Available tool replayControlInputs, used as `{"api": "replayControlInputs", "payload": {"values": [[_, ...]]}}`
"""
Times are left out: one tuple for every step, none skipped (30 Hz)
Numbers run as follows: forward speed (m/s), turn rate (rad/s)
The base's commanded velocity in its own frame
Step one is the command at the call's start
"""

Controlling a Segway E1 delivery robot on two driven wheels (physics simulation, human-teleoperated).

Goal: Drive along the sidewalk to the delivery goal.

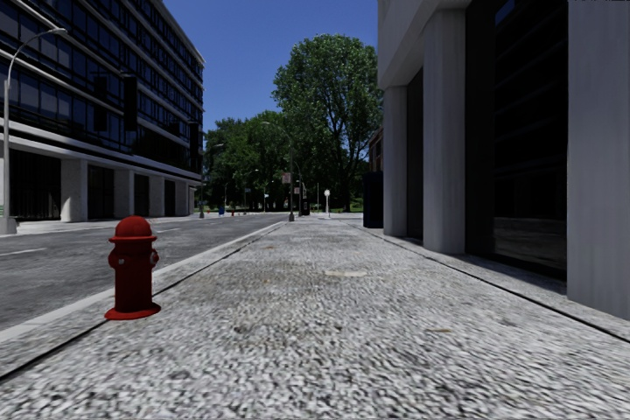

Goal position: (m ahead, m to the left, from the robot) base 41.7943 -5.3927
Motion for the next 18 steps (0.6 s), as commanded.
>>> {"api": "replayControlInputs", "payload": {"values": [[2.00,0.00],[2.00,0.00],[2.00,0.00],[2.00,0.00],[2.00,0.00],[2.00,0.00],[2.00,0.00],[2.00,0.00],[2.00,0.00],[2.00,0.00],[2.00,0.00],[2.00,0.00],[2.00,0.00],[2.00,0.00],[2.00,0.00],[2.00,0.00],[2.00,0.00],[2.00,0.00]]}}
